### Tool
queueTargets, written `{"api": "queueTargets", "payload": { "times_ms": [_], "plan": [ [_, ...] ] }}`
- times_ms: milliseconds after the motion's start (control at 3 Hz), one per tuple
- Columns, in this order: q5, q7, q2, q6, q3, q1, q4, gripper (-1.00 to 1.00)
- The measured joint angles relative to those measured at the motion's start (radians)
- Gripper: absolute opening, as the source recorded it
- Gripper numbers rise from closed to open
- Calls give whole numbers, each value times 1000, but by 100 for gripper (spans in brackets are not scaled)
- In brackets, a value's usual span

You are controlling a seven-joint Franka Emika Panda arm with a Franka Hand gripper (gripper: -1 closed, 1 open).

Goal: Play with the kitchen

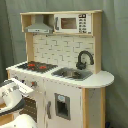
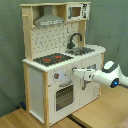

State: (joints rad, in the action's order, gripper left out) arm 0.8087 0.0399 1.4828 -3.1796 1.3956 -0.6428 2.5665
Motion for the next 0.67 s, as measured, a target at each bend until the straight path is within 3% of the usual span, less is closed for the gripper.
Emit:
{"api": "queueTargets", "payload": {
  "times_ms": [667],
  "plan": [
    [1, -135, -8, 109, -12, 102, -6, 100]
  ]
}}
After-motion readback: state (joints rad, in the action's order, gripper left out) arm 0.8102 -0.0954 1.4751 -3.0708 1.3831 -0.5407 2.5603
